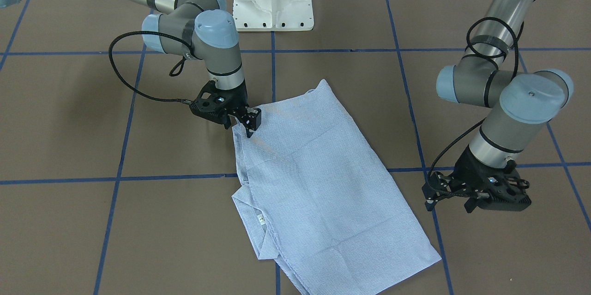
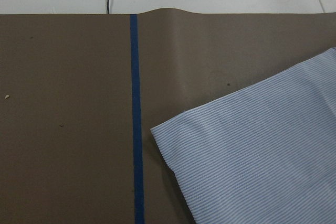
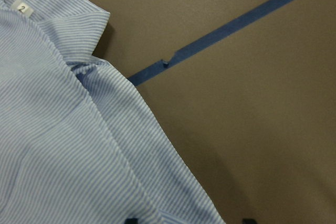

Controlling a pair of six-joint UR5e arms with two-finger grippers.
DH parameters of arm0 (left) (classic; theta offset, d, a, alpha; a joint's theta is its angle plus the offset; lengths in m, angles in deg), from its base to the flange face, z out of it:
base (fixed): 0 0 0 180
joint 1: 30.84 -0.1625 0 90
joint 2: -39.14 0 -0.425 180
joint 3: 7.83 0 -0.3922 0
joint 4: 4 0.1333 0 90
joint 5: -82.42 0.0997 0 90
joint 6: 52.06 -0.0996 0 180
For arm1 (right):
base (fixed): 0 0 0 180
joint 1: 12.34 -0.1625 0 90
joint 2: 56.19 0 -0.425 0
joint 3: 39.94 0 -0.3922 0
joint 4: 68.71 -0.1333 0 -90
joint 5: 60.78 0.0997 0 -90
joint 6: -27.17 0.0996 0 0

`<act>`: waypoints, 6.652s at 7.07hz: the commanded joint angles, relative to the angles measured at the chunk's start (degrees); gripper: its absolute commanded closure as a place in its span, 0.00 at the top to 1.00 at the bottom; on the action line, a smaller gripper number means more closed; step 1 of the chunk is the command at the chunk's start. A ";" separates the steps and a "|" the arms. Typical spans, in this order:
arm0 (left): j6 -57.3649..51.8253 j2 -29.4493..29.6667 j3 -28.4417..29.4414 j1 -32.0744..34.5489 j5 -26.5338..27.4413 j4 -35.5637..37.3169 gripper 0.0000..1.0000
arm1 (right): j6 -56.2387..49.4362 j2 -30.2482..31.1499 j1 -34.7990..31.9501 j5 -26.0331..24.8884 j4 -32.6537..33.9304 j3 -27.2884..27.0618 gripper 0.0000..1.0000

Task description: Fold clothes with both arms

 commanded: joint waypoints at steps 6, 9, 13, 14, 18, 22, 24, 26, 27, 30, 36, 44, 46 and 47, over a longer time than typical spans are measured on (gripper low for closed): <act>-0.03 -0.15 -0.09 -0.09 0.00 -0.03 1.00 | -0.49 0.34 1.19 -1.43 0.08 -0.06 0.00; 6.24 -4.16 -9.71 -1.92 -3.49 -0.37 1.00 | -0.67 3.57 0.84 -0.64 0.78 -8.45 0.00; 24.01 -10.67 -26.69 -16.56 -5.98 -0.38 1.00 | 4.75 10.88 9.41 -4.92 13.42 -27.99 0.00; 27.79 -13.39 -30.37 -21.83 -3.54 -0.38 1.00 | 6.61 10.97 11.80 -7.73 14.31 -28.70 0.00; 40.65 -21.59 -38.50 -41.11 10.98 -0.12 1.00 | 6.63 13.08 12.09 -8.11 14.32 -29.85 0.00; 43.74 -20.89 -37.71 -43.77 12.84 0.06 0.58 | 6.63 12.99 12.17 -8.19 14.23 -29.85 0.00; 43.74 -19.41 -36.31 -43.77 12.57 0.06 0.57 | 6.63 12.99 12.17 -8.19 14.23 -29.85 0.00; 43.74 -18.08 -35.25 -43.77 12.57 0.06 0.52 | 6.63 12.99 12.17 -8.19 14.23 -30.03 0.00; 43.65 -18.08 -35.24 -43.77 12.57 0.14 0.43 | 6.63 12.99 12.17 -8.19 14.23 -30.03 0.00; 43.65 -18.52 -35.33 -43.25 12.57 0.14 0.21 | 6.63 12.99 12.08 -8.19 14.23 -30.20 0.00; 51.09 -21.85 -50.06 -43.68 9.40 0.23 0.00 | 10.47 21.60 22.85 -13.27 22.35 -48.34 0.00; 44.03 -8.69 -42.92 -30.61 5.89 16.05 0.00 | 1.11 8.89 11.05 -14.35 32.34 -37.89 0.00; 39.62 -5.00 -37.03 -25.68 5.80 16.05 0.00 | -2.41 8.07 7.00 -14.09 26.06 -30.77 0.00; 37.52 -2.72 -33.00 -24.71 6.06 15.97 0.00 | -4.17 7.90 5.33 -12.08 20.61 -25.25 0.00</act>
